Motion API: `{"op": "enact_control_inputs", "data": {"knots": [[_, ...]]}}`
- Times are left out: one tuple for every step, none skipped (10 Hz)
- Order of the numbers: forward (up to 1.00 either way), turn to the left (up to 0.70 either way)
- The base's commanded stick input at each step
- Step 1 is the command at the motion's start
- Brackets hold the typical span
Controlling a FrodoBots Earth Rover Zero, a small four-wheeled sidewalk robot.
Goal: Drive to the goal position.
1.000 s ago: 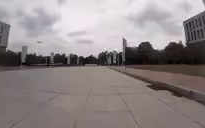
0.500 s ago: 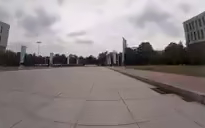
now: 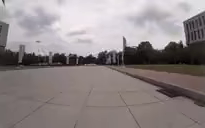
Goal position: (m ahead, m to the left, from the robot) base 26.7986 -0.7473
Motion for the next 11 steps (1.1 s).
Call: {"op": "enact_control_inputs", "data": {"knots": [[0.6,0.0],[0.6,0.0],[0.6,0.0],[0.6,0.0],[0.6,0.0],[0.6,0.0],[0.6,0.0],[0.6,0.0],[0.6,0.0],[0.6,0.0],[0.6,0.0]]}}
